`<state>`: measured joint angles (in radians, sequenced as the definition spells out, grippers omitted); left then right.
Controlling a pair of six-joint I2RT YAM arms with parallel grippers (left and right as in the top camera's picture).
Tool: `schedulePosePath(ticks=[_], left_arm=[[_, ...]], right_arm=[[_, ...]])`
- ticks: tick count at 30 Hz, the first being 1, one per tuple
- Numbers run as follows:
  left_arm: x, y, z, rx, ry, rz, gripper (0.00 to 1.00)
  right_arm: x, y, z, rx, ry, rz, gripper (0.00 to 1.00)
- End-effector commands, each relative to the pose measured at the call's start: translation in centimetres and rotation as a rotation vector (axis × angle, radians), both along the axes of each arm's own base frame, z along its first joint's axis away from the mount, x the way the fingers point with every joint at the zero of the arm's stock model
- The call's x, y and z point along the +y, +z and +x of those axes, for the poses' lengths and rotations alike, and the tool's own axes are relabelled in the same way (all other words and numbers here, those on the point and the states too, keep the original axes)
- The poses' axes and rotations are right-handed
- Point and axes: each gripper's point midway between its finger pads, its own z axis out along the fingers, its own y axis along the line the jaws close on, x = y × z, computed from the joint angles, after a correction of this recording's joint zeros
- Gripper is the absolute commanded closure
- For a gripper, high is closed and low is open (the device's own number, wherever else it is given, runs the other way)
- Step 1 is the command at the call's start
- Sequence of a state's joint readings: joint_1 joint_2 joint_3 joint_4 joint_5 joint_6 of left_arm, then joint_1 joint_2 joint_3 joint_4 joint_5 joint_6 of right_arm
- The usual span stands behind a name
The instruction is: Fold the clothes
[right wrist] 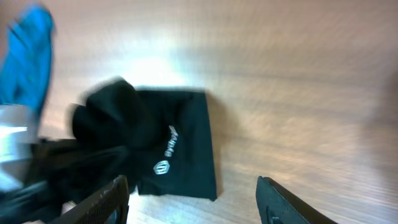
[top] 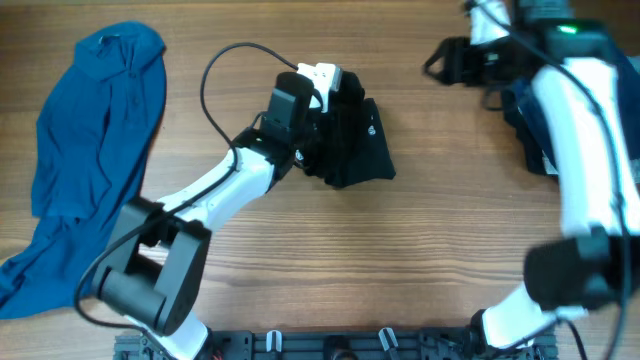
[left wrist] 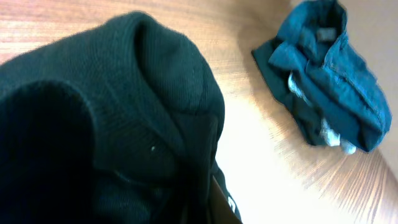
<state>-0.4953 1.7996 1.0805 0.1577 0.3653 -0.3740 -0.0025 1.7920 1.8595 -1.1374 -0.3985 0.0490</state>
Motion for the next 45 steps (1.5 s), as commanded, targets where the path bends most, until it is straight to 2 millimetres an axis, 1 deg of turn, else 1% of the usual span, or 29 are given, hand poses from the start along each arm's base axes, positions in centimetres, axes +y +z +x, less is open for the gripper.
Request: schedulePosePath(ticks=[1,2,3,4,6,7,9,12,15,17,18,20,22,24,25,26,27,28,29,30,31,33,36,37,40,43,44,45], left_arm=[[-2.5,0.4,0.5,-0.03,0.004,-0.061,0.81],[-3.9,0.5,0.3,-0.058,-0.022,-0.079,0.3],[-4.8,0.6,0.0,-0.075,-0.04,-0.09,0.0],[-5.6,0.8,-0.4,-0.089,-0.056,-0.101,0.0],[-6.5,1.3,-0.8,-0.108,-0.072,-0.114,0.0],[-6.6,1.7,-0.8,-0.107,-0.067,-0.131,0.0],[-6.2,2.9,-0.2,-0.088,-0.036,-0.175,0.0],[-5.3,5.7,0.6,-0.112,-0.02,-0.224,0.0],[-4.2,9.9,1.0,-0.182,-0.011,-0.269,0.0],[-3.3,12.3,1.1,-0.214,0.001,-0.286,0.0],[-2.3,13.8,1.1,-0.231,0.016,-0.293,0.0],[0.1,16.9,1.1,-0.267,0.055,-0.305,0.0],[3.7,19.8,1.0,-0.3,0.116,-0.308,0.0],[7.3,20.9,0.9,-0.291,0.186,-0.287,0.0],[9.0,20.9,0.9,-0.271,0.222,-0.27,0.0],[10.8,20.3,0.8,-0.245,0.257,-0.233,0.0],[12.1,19.6,0.7,-0.221,0.28,-0.197,0.0],[13.7,18.4,0.5,-0.189,0.3,-0.143,0.0],[14.8,17.0,0.2,-0.159,0.306,-0.086,0.0],[15.4,15.7,-0.2,-0.131,0.3,-0.034,0.0],[15.8,14.6,-0.6,-0.097,0.294,0.001,0.0],[16.1,13.0,-1.4,-0.047,0.284,0.056,0.0],[17.2,11.1,-2.1,0.025,0.326,0.118,0.0],[18.0,10.2,-2.4,0.054,0.359,0.156,0.0],[19.0,9.3,-2.7,0.083,0.4,0.204,0.0],[19.2,9.2,-2.7,0.084,0.408,0.212,0.0],[19.2,9.2,-2.7,0.084,0.408,0.212,0.0],[19.2,9.2,-2.7,0.085,0.408,0.212,0.0]], right_arm=[[-2.2,4.6,-1.4,-0.105,-0.062,-0.017,0.34],[-3.2,5.0,-1.8,-0.11,-0.086,-0.026,0.34],[-3.6,5.1,-1.8,-0.111,-0.095,-0.027,0.34],[-3.9,5.1,-1.8,-0.109,-0.104,-0.028,0.34],[-4.3,5.1,-1.8,-0.108,-0.115,-0.028,0.34],[-4.4,5.1,-1.8,-0.109,-0.117,-0.028,0.34],[-4.5,5.1,-1.7,-0.112,-0.117,-0.029,0.34],[-4.6,5.1,-1.7,-0.113,-0.118,-0.034,0.33],[-4.6,4.9,-1.8,-0.107,-0.12,-0.035,0.3],[-4.0,4.8,-1.9,-0.096,-0.103,-0.01,0.29],[-3.6,4.4,-2.1,-0.081,-0.091,0.01,0.29],[-2.7,3.1,-2.8,-0.024,-0.066,0.038,0.29],[-1.6,1.1,-3.4,0.037,-0.026,0.035,0.29],[0.2,-1.0,-3.8,0.08,0.038,0.03,0.29],[1.2,-1.9,-3.9,0.092,0.073,0.032,0.29],[2.8,-3.1,-4.0,0.104,0.113,0.033,0.29],[3.9,-3.9,-3.9,0.11,0.14,0.03,0.29],[5.0,-4.9,-3.7,0.115,0.164,0.022,0.29],[6.2,-6.2,-3.4,0.119,0.19,0.011,0.29],[6.8,-7.1,-3.2,0.13,0.196,0.008,0.29],[7.3,-8.4,-2.9,0.156,0.184,0.007,0.29],[7.5,-9.8,-2.5,0.18,0.183,0.007,0.29],[7.8,-11.3,-1.9,0.199,0.188,0.017,0.29],[8.7,-11.7,-2.0,0.203,0.229,0.049,0.3],[9.9,-12.4,-2.2,0.216,0.261,0.065,0.3],[10.6,-13.4,-1.7,0.211,0.267,0.061,0.31],[10.7,-13.7,-1.4,0.21,0.266,0.061,0.34],[10.8,-14.2,-1.2,0.211,0.267,0.061,0.4]])
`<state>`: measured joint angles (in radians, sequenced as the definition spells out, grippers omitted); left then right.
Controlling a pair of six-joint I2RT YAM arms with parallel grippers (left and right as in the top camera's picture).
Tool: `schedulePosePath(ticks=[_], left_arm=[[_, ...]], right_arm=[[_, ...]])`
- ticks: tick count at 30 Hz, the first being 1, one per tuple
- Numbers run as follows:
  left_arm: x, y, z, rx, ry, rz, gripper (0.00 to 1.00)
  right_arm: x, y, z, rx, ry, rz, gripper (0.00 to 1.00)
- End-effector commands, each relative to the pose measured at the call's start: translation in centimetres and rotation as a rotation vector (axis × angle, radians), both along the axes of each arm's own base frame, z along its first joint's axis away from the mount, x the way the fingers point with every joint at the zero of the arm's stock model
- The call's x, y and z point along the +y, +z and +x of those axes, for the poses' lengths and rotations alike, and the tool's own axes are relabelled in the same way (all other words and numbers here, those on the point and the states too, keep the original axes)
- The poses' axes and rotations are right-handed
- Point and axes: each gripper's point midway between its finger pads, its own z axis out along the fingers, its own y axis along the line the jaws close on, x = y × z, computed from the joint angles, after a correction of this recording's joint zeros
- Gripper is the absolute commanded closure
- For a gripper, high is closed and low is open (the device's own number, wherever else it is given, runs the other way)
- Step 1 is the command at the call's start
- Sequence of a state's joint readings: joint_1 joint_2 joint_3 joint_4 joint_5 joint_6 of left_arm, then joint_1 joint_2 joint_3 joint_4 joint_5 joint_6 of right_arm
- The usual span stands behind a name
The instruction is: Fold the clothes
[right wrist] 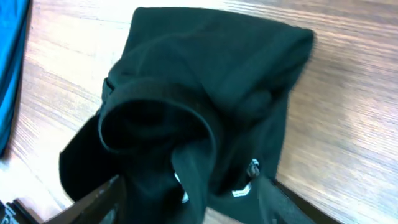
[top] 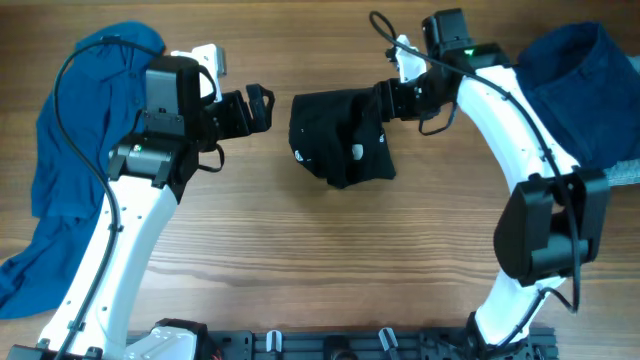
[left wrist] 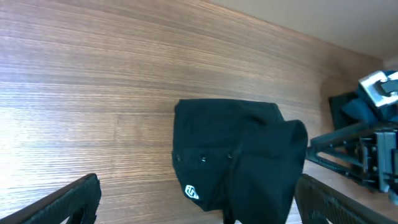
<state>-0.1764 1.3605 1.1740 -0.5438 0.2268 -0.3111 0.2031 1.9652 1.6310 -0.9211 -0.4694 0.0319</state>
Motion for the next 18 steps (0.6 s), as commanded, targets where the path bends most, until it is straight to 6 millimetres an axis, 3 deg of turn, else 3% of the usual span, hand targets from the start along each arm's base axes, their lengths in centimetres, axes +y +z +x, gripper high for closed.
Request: schedulePosePath(ticks=[1,3,7,10,15,16,18], left_arm=[[0.7,-0.3,0.2,-0.007,0.013,0.04,0.0],[0.7,-0.3,0.1,-0.004,0.013,0.04,0.0],[0.7,-0.3,0.1,-0.004,0.013,0.04,0.0],[0.7,-0.4,0.0,0.004,0.016,0.038,0.0],[0.7,-0.7,-0.1,0.017,0.015,0.041,0.0],[0.7,-0.7,-0.2,0.019,0.015,0.042,0.0],[0.7,-0.7,-0.2,0.02,0.015,0.042,0.0]], right_arm=[[0.8,-2.0,0.2,0.029,0.018,0.018,0.43],[0.9,-2.8,0.7,0.028,0.018,0.018,0.47],[1.1,-3.3,1.5,0.007,0.018,0.023,0.73],[1.3,-2.5,2.9,-0.042,-0.015,0.044,0.94],[0.5,0.7,5.4,-0.114,-0.099,0.091,0.96],[0.3,2.7,6.1,-0.154,-0.105,0.112,0.96],[-0.2,4.1,6.5,-0.177,-0.126,0.124,0.96]])
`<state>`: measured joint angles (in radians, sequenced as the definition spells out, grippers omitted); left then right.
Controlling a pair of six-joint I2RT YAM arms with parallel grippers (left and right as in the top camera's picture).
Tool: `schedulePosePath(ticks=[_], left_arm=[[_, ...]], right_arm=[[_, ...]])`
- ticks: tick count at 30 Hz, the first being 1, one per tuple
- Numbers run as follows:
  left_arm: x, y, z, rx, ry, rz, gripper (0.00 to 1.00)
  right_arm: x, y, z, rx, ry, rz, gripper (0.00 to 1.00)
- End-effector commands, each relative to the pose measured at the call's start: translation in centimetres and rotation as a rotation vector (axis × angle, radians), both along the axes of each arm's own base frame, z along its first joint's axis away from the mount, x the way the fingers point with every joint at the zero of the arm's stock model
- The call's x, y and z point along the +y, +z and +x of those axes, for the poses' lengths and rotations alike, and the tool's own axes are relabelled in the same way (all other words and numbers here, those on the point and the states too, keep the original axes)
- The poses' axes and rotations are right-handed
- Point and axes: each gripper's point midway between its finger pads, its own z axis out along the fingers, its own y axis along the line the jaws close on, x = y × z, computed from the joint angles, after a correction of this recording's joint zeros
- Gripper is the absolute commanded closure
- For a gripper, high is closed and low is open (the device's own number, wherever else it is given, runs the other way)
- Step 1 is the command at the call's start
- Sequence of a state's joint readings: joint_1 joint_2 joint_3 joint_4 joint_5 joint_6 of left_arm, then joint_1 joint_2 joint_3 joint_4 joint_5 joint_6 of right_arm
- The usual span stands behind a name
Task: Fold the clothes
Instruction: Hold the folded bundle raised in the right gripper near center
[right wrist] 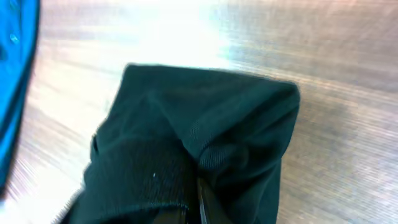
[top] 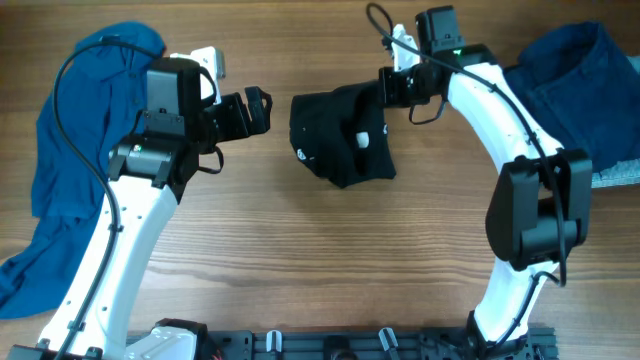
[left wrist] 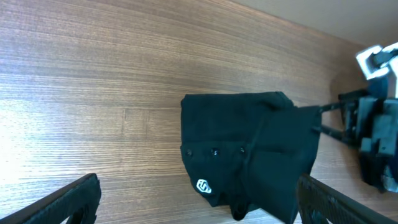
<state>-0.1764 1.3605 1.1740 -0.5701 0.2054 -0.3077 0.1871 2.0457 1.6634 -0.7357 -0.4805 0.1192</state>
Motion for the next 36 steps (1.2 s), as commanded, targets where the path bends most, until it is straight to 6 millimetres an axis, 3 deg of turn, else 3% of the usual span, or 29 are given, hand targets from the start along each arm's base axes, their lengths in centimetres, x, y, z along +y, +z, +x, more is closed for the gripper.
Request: schedulePosePath(ticks=[1,3,8,12,13,14,15,20,24,28,31,33,36], left_arm=[[0.3,-0.2,0.1,-0.003,0.002,0.021,0.0],[0.3,-0.4,0.2,0.002,0.002,0.022,0.0],[0.3,-0.8,0.1,0.015,0.001,0.024,0.0],[0.3,-0.8,0.1,0.014,0.001,0.024,0.0],[0.3,-0.8,0.1,0.015,0.001,0.024,0.0],[0.3,-0.8,0.1,0.017,0.001,0.024,0.0],[0.3,-0.8,0.0,0.019,0.001,0.025,0.0],[0.4,-0.9,0.0,0.022,0.004,0.028,0.0],[0.4,-1.0,-0.1,0.025,0.004,0.029,0.0],[0.7,-1.2,-0.1,0.033,0.014,0.041,0.0],[1.0,-1.4,-0.3,0.041,0.022,0.056,0.0],[1.0,-1.4,-0.3,0.036,0.009,0.07,0.0],[1.0,-1.5,-0.4,0.04,0.008,0.07,0.0]], right_arm=[[-0.8,5.5,1.9,-0.102,-0.051,0.067,0.96],[-1.7,5.9,2.4,-0.107,-0.082,0.074,0.96],[-5.8,4.8,3.5,-0.1,-0.156,0.036,0.96],[-8.5,2.7,3.4,-0.053,-0.203,-0.031,0.96],[-8.7,2.2,3.2,-0.04,-0.198,-0.041,0.66],[-8.9,2.0,2.9,-0.029,-0.193,-0.047,0.18],[-9.3,1.8,2.5,-0.014,-0.185,-0.062,0.0],[-9.6,3.6,0.3,0.003,-0.145,-0.09,0.0],[-7.9,5.0,-2.7,0.023,-0.033,-0.12,0.08],[-5.2,3.0,-5.4,0.096,0.062,-0.161,0.23],[-3.1,0.9,-6.7,0.109,0.125,-0.191,0.25],[-2.6,-1.2,-7.2,0.115,0.129,-0.21,0.25],[-3.5,-3.2,-6.7,0.098,0.075,-0.255,0.34]])
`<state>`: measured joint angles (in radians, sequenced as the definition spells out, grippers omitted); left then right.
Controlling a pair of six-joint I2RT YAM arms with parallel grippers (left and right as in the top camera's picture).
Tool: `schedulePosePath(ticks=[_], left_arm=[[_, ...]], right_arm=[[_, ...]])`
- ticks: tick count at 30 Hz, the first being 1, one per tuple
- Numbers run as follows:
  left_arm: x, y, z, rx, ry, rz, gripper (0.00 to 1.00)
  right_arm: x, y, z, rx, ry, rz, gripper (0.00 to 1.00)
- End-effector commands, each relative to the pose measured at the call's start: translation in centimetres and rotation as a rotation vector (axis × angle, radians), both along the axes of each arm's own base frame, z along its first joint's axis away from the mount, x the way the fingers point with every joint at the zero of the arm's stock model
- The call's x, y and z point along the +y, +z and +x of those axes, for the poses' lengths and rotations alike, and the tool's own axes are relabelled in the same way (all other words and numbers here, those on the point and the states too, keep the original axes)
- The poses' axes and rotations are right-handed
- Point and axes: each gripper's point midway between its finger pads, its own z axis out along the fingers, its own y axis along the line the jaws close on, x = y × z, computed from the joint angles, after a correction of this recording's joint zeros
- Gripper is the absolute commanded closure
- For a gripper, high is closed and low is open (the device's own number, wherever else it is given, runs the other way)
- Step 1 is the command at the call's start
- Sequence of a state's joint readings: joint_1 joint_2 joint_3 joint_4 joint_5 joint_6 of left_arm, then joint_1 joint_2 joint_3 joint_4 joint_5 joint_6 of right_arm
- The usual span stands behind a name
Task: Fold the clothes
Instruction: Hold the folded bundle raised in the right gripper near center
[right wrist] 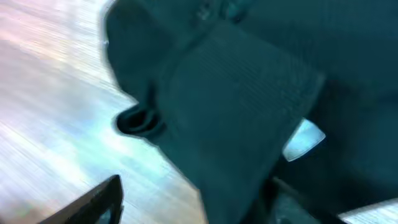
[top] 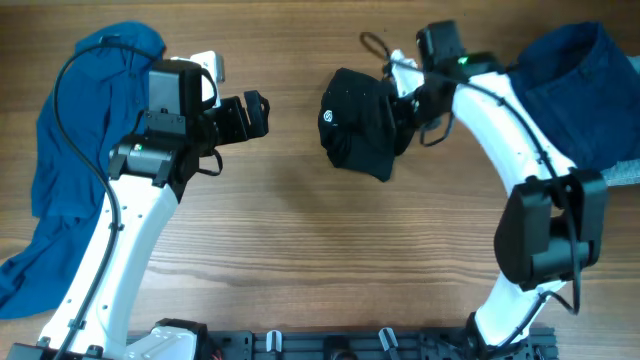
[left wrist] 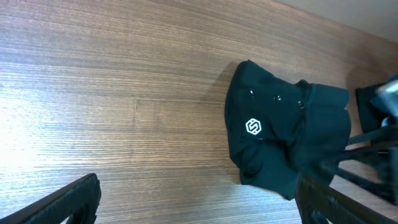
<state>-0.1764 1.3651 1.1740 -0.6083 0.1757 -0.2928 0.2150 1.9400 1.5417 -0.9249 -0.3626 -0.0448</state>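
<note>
A black garment (top: 360, 135) lies bunched at the upper middle of the table, its white logo facing up at its left side. My left wrist view has it ahead and to the right (left wrist: 280, 137). My left gripper (top: 262, 113) (left wrist: 199, 202) stands open to its left, clear of it. My right gripper (top: 400, 108) (right wrist: 193, 199) is at the garment's right side. Its fingers (right wrist: 102, 199) are apart, and black cloth (right wrist: 236, 93) fills the blurred view in front of them.
A bright blue shirt (top: 90, 140) is spread along the table's left side. A dark blue garment (top: 575, 80) is heaped at the far right behind my right arm. Bare wood lies between my left gripper and the black garment.
The black garment now lies further right and turned, with its logo at the upper left. My right gripper was shut on its upper right edge and now has its fingers apart. The left arm kept still.
My left gripper was at the black garment while the right arm was off at the far right. Then the left arm stood back, open, and the right gripper was open at the garment's right edge. It shut there, and the garment has ended up shifted right.
</note>
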Motion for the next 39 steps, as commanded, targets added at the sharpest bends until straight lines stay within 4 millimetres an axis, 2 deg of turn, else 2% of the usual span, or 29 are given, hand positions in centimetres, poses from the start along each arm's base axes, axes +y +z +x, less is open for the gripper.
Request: schedulePosePath(ticks=[1,2,5,7,9,11,14,16,18,20,22,23,24,26,27,30,33,34,35,37,39], left_arm=[[0.4,-0.6,0.1,0.006,-0.003,0.032,0.0],[0.4,-0.6,0.1,0.006,-0.002,0.032,0.0],[0.4,-0.6,0.1,0.006,-0.003,0.032,0.0],[0.4,-0.6,0.1,0.006,-0.003,0.031,0.0],[0.4,-0.6,0.1,0.006,-0.002,0.031,0.0],[0.4,-0.6,0.1,0.006,-0.002,0.032,0.0],[0.5,-0.6,0.1,0.006,0.0,0.034,0.0],[0.5,-0.6,0.1,0.006,0.0,0.034,0.0],[0.4,-0.6,0.1,0.006,-0.001,0.034,0.0],[0.4,-0.6,0.1,0.005,-0.003,0.036,0.0],[0.5,-0.6,0.1,0.006,-0.003,0.036,0.0],[0.5,-0.6,0.1,0.005,-0.003,0.036,0.0],[0.5,-0.6,0.1,0.005,-0.003,0.036,0.0],[0.5,-0.6,0.1,0.005,-0.003,0.036,0.0],[0.5,-0.6,0.1,0.005,-0.003,0.036,0.0],[0.5,-0.6,0.1,0.008,-0.003,0.036,0.0],[0.5,-0.6,0.1,0.008,-0.002,0.037,0.0],[0.5,-0.6,0.1,0.008,-0.003,0.036,0.0],[0.5,-0.6,0.1,0.008,-0.003,0.036,0.0],[0.5,-0.7,0.0,0.013,-0.003,0.037,0.0],[0.5,-0.8,-0.1,0.016,-0.003,0.038,0.0]], right_arm=[[-1.8,-2.0,0.3,-0.028,-0.058,-0.081,0.43],[-1.8,-2.2,0.5,-0.034,-0.07,-0.082,0.53],[-1.8,-2.0,0.5,-0.036,-0.084,-0.08,0.95],[-1.9,-1.1,0.2,-0.035,-0.101,-0.075,0.96],[-2.0,0.8,-0.4,-0.047,-0.109,-0.066,0.96],[-2.2,3.7,-1.7,-0.07,-0.124,-0.056,0.96],[-2.7,5.9,-3.6,-0.061,-0.137,-0.054,0.96],[-3.0,6.2,-5.2,-0.016,-0.145,-0.065,0.96],[-3.4,5.5,-6.6,0.049,-0.144,-0.087,0.96],[-3.7,4.8,-7.2,0.078,-0.144,-0.104,0.96],[-3.9,3.5,-6.8,0.063,-0.131,-0.121,0.96],[-3.7,2.9,-6.3,0.043,-0.117,-0.119,0.86],[-3.6,2.3,-5.7,0.015,-0.101,-0.115,0.64],[-3.3,0.4,-4.6,-0.022,-0.101,-0.103,0.41],[-3.1,-0.5,-4.1,-0.036,-0.099,-0.093,0.35],[-2.0,-3.2,-2.8,-0.062,-0.063,-0.049,0.36],[-0.4,-4.7,-1.8,-0.076,-0.018,0.032,0.43],[0.0,-5.2,-1.5,-0.077,-0.012,0.055,0.49],[0.4,-5.4,-1.4,-0.075,-0.005,0.076,0.55],[0.8,-5.6,-1.5,-0.062,-0.002,0.098,0.96],[0.7,-5.3,-1.8,-0.041,-0.025,0.1,0.96]])
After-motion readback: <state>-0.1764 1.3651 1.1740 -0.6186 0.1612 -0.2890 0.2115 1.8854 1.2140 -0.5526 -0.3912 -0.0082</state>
